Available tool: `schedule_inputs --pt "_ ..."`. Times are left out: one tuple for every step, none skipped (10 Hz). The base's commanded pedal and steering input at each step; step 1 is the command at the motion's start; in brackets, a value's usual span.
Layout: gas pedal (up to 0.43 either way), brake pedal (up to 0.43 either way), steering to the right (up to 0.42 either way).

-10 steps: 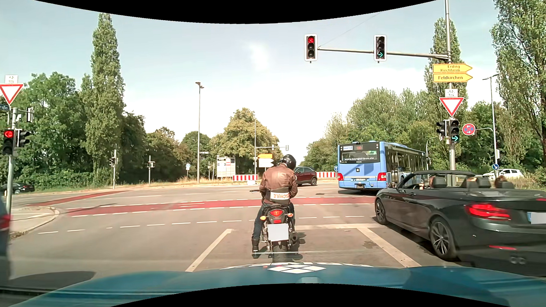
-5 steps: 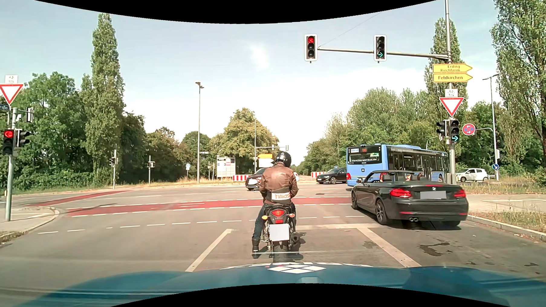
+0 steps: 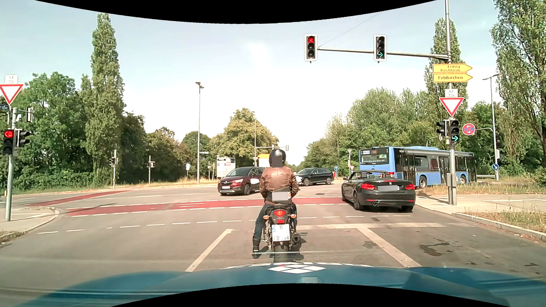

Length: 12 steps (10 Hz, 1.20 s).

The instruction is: Follow the waypoints while adhering to traffic rules and regulations

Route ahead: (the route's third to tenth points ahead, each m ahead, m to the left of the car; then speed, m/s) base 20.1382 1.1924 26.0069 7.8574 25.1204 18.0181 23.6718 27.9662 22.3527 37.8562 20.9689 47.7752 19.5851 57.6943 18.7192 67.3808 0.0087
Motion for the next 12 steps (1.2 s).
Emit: schedule_inputs --pt "0.000 0.311 0.001" --pt "0.000 0.311 0.001" --pt "0.000 0.311 0.001" --pt "0.000 0.311 0.001" --pt "0.000 0.311 0.000" --pt "0.000 0.311 0.001" --pt "0.000 0.311 0.000" --pt "0.000 0.311 0.000" --pt "0.000 0.311 0.001" --pt "0.000 0.311 0.001" --pt "0.000 0.311 0.001" --pt "0.000 0.317 0.001"
